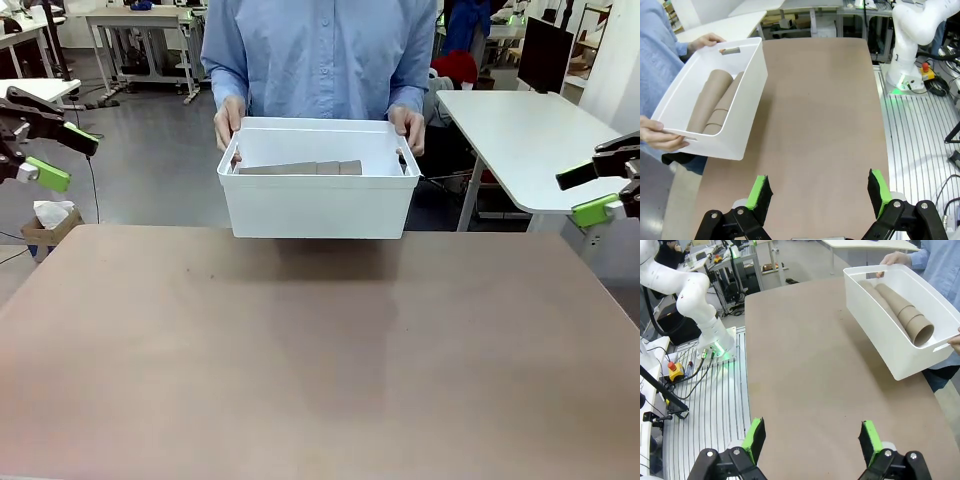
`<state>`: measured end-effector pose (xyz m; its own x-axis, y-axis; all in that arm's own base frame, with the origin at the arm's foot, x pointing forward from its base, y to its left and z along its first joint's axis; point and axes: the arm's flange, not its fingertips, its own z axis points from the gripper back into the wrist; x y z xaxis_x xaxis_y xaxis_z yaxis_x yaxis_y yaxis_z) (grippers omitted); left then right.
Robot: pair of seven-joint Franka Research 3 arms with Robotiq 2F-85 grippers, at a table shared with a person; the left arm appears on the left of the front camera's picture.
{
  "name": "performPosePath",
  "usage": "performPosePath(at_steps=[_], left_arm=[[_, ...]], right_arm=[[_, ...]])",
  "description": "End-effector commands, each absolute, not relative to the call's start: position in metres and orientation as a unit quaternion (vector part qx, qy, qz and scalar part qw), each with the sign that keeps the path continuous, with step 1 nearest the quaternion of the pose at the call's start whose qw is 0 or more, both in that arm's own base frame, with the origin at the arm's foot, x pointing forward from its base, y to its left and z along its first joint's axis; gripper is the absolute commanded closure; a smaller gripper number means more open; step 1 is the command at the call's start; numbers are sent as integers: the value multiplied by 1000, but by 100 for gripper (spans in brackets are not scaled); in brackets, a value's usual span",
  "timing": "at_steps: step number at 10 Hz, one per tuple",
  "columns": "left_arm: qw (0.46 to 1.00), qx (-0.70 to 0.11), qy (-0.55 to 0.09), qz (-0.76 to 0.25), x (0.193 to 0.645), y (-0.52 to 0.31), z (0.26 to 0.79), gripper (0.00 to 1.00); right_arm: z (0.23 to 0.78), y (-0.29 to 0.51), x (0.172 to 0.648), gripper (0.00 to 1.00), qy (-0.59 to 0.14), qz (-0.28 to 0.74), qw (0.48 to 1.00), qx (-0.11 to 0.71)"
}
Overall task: Stack the cups and store them in the basket.
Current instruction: Place the stack of Reusable plastic cups into the Pantry Basket.
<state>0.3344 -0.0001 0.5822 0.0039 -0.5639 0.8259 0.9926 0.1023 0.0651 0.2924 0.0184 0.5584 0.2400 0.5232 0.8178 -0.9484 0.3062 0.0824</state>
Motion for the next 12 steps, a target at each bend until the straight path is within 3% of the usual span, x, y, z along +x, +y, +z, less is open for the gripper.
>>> performPosePath(at_steps=[1, 12], left_arm=[[641, -298, -373, -601, 335, -1, 585, 0], [641, -298, -373, -601, 335, -1, 585, 0]], right_arm=[[559, 18, 295, 0, -360, 511, 718, 305], [559, 18, 295, 0, -360, 511, 718, 305]])
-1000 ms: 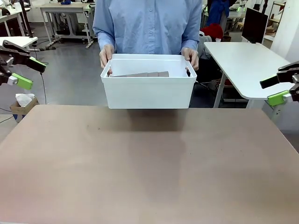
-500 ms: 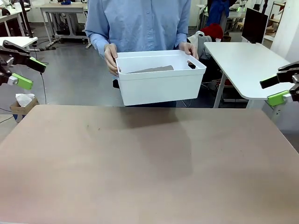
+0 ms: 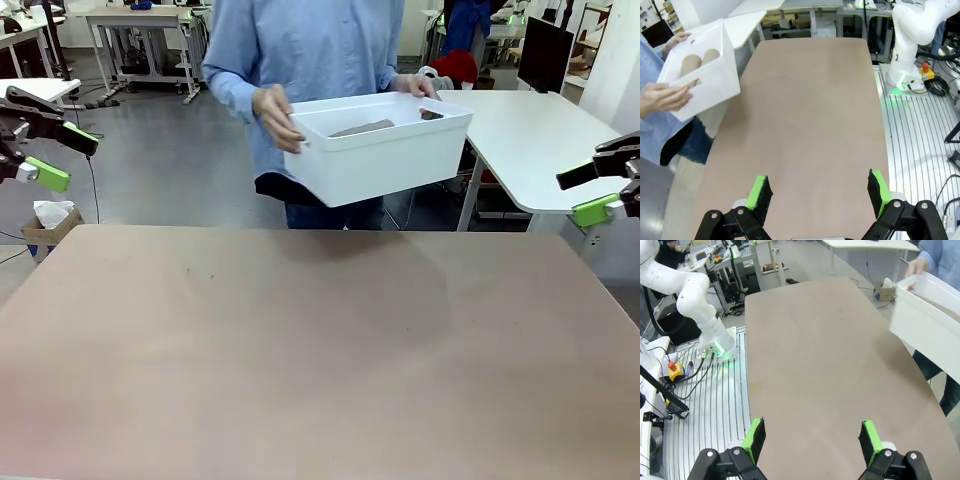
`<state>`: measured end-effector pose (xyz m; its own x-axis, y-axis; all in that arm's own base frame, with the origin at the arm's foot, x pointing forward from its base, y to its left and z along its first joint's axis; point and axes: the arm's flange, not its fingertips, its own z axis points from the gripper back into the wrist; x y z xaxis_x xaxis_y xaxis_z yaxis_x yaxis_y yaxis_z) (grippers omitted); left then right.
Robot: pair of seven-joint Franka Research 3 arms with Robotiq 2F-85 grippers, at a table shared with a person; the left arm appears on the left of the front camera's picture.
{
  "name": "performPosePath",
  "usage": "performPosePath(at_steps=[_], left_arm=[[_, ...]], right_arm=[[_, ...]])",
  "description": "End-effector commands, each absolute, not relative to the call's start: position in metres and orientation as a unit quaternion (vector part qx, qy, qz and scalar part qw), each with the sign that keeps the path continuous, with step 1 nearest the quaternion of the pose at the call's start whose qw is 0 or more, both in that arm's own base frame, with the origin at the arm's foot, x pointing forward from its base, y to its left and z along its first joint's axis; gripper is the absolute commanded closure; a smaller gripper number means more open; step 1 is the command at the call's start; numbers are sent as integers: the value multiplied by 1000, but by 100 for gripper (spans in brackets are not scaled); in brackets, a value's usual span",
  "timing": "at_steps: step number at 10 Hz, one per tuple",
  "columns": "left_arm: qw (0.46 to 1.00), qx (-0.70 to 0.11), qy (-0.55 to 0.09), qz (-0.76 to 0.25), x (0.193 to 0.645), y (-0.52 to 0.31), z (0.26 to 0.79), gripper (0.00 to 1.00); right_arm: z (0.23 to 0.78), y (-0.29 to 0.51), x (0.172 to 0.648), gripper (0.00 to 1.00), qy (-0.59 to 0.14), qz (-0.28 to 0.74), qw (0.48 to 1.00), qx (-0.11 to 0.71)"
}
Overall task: Stack the cups and store them in the basket.
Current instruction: Place the stack of Reusable plastic cups into the Pantry Basket.
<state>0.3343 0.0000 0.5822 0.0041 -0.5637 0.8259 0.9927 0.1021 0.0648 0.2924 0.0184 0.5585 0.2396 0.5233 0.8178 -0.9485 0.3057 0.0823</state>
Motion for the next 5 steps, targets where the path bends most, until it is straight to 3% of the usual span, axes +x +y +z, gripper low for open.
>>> performPosePath(at_steps=[1, 5], left_arm=[[641, -298, -373, -601, 335, -1, 585, 0], [641, -298, -373, -601, 335, -1, 585, 0]], right_arm=[[559, 18, 295, 0, -360, 511, 718, 305], [559, 18, 295, 0, -360, 511, 718, 305]])
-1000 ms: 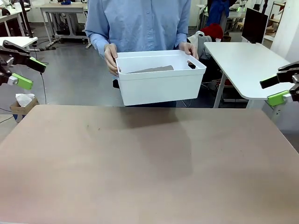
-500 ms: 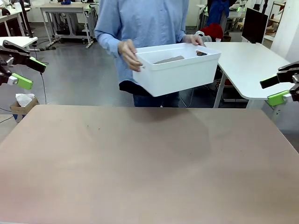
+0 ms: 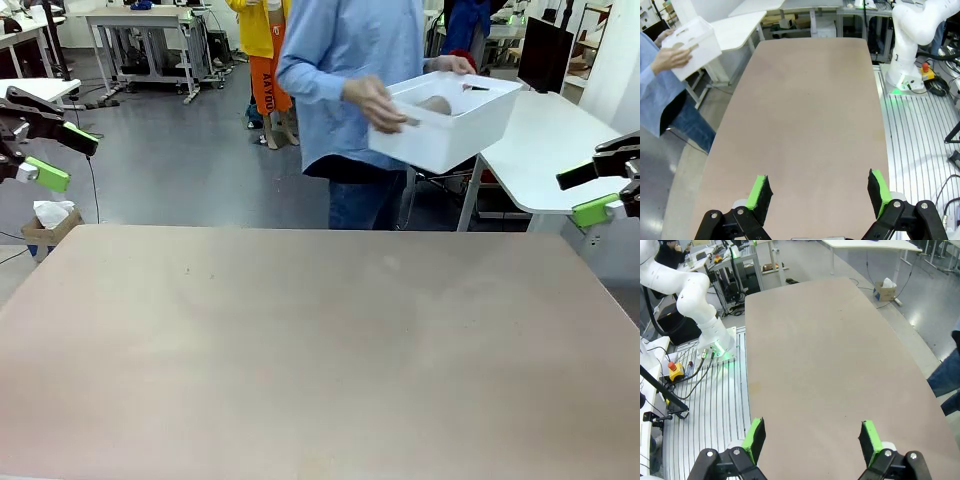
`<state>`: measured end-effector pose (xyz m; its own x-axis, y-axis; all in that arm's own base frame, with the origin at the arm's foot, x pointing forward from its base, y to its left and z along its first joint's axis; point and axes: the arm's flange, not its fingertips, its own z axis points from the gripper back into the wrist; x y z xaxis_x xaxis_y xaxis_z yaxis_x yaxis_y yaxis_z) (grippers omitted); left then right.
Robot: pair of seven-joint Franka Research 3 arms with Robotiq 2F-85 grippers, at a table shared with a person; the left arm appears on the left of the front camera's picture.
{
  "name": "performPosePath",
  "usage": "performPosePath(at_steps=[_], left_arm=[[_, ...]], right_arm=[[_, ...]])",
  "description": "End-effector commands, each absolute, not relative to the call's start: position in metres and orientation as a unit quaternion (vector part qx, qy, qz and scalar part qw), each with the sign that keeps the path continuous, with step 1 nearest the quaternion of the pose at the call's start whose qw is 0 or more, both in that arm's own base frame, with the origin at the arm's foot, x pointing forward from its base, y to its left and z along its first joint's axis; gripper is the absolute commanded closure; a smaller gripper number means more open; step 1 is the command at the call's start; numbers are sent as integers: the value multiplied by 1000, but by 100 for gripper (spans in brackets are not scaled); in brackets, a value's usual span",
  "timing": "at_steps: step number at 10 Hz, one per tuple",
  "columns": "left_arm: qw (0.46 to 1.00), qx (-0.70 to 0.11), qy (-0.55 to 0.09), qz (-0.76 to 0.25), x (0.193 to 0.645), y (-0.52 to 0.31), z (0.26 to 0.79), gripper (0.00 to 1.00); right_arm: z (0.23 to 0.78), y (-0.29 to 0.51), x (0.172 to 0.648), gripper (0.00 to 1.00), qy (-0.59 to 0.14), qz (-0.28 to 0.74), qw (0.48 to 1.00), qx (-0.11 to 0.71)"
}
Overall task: Stack the cups and store them in the basket.
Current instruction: Place the stack of Reusable plastic cups into the Pantry Basket.
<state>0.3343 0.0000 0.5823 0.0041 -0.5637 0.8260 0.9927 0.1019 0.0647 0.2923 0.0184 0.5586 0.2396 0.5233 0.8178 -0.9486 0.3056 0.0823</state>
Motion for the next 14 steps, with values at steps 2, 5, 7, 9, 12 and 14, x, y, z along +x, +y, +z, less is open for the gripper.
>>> performPosePath(at_steps=[2, 5, 7, 9, 12, 14], left_arm=[[641, -298, -373, -601, 335, -1, 585, 0], [641, -298, -373, -601, 335, -1, 585, 0], [641, -298, -373, -601, 335, -1, 585, 0], [641, -298, -373, -601, 335, -1, 585, 0], [641, -298, -373, -601, 335, -1, 585, 0], [641, -298, -373, -601, 335, -1, 585, 0]], right_arm=[[559, 18, 295, 0, -360, 511, 718, 305], [559, 18, 295, 0, -360, 511, 718, 305], [559, 18, 295, 0, -360, 511, 718, 305], [559, 18, 295, 0, -360, 511, 718, 305], [559, 18, 295, 0, -360, 511, 718, 305], [559, 18, 295, 0, -360, 511, 718, 305]])
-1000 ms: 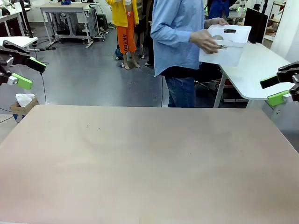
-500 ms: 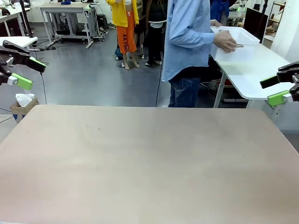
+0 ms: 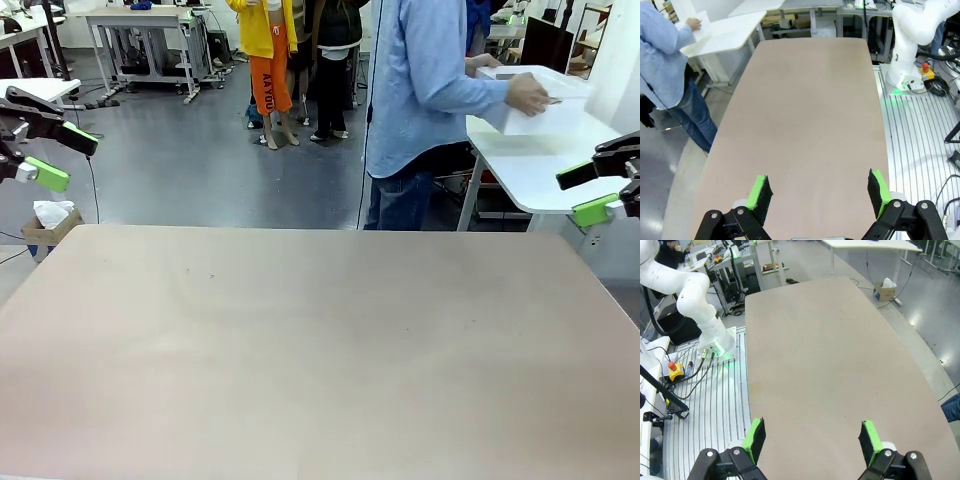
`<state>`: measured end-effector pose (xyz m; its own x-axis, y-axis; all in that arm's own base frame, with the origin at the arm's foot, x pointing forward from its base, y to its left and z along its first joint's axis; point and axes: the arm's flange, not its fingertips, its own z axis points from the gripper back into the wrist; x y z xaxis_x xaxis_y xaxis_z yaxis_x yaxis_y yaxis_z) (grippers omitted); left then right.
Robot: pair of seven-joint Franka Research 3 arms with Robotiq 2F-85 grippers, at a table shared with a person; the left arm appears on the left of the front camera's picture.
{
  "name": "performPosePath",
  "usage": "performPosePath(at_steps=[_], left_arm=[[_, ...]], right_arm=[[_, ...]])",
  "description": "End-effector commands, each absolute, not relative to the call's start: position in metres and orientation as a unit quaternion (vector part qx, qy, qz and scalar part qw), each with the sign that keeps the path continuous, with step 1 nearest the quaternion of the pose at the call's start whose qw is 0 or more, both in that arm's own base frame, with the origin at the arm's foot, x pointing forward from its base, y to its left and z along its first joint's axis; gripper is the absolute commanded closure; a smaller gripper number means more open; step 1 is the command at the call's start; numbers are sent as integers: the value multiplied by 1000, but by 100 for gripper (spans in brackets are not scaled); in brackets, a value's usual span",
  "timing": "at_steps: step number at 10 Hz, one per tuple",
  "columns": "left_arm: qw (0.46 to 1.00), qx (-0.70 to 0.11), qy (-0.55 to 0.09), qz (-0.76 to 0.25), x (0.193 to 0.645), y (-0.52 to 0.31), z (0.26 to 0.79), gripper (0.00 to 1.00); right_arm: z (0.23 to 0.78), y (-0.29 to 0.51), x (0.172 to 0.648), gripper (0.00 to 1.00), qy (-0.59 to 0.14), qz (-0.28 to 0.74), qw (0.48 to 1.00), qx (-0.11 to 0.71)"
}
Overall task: Stack the cups and store them in the basket.
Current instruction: Place the stack of Reusable plastic cups into the Pantry Basket.
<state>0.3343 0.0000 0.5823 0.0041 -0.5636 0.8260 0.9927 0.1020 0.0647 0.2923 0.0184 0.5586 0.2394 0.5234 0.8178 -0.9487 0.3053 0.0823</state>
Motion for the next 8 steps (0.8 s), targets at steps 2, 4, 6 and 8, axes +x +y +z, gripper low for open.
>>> performPosePath(at_steps=[2, 4, 6, 8], left_arm=[[641, -298, -373, -601, 335, -1, 585, 0], [641, -298, -373, -601, 335, -1, 585, 0], [641, -298, -373, -601, 335, -1, 585, 0], [641, -298, -373, -601, 335, -1, 585, 0]], right_arm=[[559, 18, 295, 0, -360, 511, 718, 305], [559, 18, 295, 0, -360, 511, 718, 305], [559, 18, 295, 0, -360, 511, 718, 305], [559, 18, 295, 0, -360, 511, 718, 305]])
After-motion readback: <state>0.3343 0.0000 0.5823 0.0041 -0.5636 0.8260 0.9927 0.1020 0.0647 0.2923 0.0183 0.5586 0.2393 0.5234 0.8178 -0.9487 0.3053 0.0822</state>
